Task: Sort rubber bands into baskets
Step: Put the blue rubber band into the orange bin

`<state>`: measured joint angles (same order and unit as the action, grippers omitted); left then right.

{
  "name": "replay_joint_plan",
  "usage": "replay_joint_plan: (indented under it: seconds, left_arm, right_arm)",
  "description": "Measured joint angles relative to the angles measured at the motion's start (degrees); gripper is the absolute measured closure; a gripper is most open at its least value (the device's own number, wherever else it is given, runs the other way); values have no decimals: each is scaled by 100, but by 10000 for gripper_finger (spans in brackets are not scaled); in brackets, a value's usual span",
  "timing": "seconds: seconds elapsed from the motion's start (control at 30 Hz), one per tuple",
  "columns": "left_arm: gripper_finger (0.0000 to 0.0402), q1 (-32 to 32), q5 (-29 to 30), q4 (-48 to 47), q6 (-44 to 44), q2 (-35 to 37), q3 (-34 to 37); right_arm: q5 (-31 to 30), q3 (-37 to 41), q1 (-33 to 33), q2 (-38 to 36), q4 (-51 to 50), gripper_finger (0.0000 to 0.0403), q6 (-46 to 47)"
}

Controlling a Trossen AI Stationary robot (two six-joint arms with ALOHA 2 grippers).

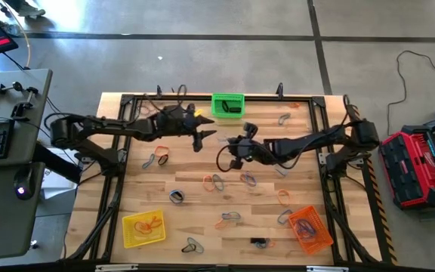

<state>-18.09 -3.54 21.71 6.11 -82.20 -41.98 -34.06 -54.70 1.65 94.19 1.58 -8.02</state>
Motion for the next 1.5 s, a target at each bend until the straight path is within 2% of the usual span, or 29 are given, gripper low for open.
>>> replay_joint_plan:
  seconds: [0.23,0.43,0.53,0.67,0.77,0.93,1.17,1.33,1.5]
  left_arm:
    - [217,-32,-41,268,-52,553,566]
    - [217,-32,-19,253,-99,794,748]
    - [217,-32,-17,261,-130,795,746]
    - [218,-32,-19,293,-140,792,746]
    - [218,-32,-19,297,-140,792,746]
    - [218,-32,-42,299,-140,792,746]
    - [218,-32,-43,300,-140,790,746]
    - [218,-32,-80,299,-157,790,744]
    - [218,-32,-137,299,-307,790,744]
  right_arm:
    - [47,-7,402,-715,-1597,403,1260]
    - [212,-721,1080,-988,-4091,403,3173]
    - [488,-1236,1488,-988,-5265,403,4161]
    - [1146,-1785,2051,-990,-6387,403,5499]
    - [1708,-2050,2507,-990,-6899,403,6362]
    - [2160,-2253,3305,-990,-7496,403,8080]
    - [3200,-2236,4289,-879,-7678,403,10427]
    - [3573,-2232,4801,-673,-7774,403,11630]
    - [3820,-2232,5118,-375,-7826,403,12193]
